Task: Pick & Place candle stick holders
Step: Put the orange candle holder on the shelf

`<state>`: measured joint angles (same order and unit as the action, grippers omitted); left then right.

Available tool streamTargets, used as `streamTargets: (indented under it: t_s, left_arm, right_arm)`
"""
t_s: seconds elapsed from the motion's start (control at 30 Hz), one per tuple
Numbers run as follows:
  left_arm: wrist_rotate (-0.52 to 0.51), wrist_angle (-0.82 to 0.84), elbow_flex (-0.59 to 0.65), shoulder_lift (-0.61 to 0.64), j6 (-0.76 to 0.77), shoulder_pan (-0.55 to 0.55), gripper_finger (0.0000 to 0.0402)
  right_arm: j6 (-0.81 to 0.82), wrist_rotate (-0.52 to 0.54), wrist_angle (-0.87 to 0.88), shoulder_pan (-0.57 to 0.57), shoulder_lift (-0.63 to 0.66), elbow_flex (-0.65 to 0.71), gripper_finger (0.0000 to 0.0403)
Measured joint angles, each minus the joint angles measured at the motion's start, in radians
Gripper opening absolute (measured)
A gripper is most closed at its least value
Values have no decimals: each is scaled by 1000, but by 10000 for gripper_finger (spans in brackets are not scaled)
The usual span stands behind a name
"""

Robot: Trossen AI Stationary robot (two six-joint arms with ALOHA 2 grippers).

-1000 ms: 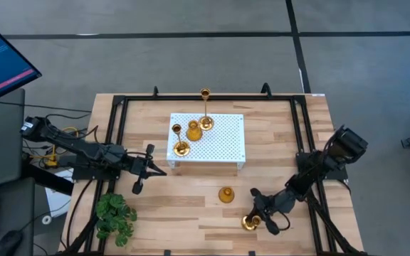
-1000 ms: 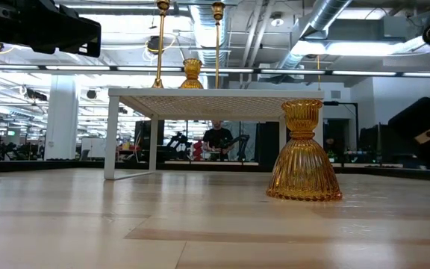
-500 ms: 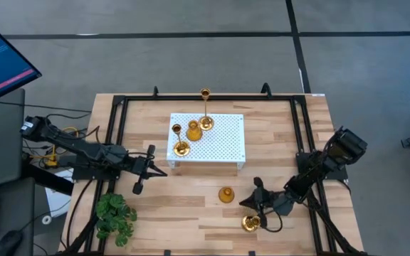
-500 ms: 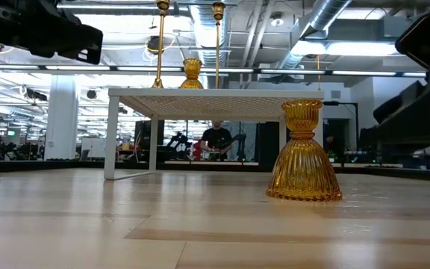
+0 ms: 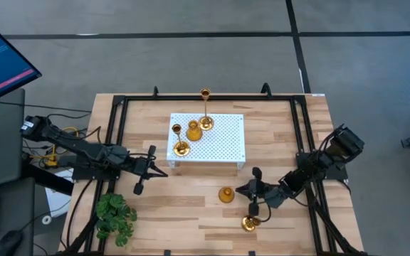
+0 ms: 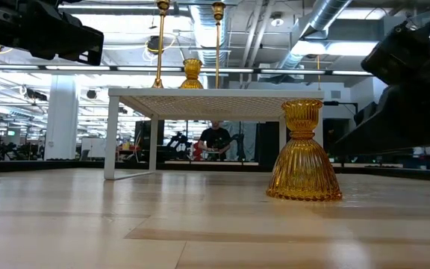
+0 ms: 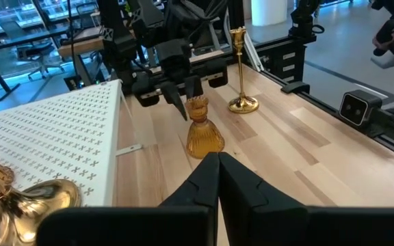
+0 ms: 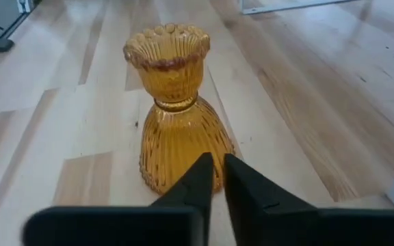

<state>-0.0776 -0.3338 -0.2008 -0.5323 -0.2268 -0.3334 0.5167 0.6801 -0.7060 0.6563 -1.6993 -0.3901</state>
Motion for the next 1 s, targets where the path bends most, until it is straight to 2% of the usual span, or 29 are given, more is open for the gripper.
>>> streamTargets:
  t_s: [0.37,0.53,0.7,1.0]
  left_arm:
    - [0,0,0,0,0,0,5]
    - [0,0,0,0,0,0,5]
    - [0,0,0,0,0,0,6]
    - [0,0,0,0,0,0,6]
  right_arm:
    - [-2,-3,-37,10,0,0,186]
    - [-3,-3,-39,-11,0,0,240]
    - [-3,-7,-56,-41,0,-1,254]
    - [-29,-103,-119,-72,0,-4,255]
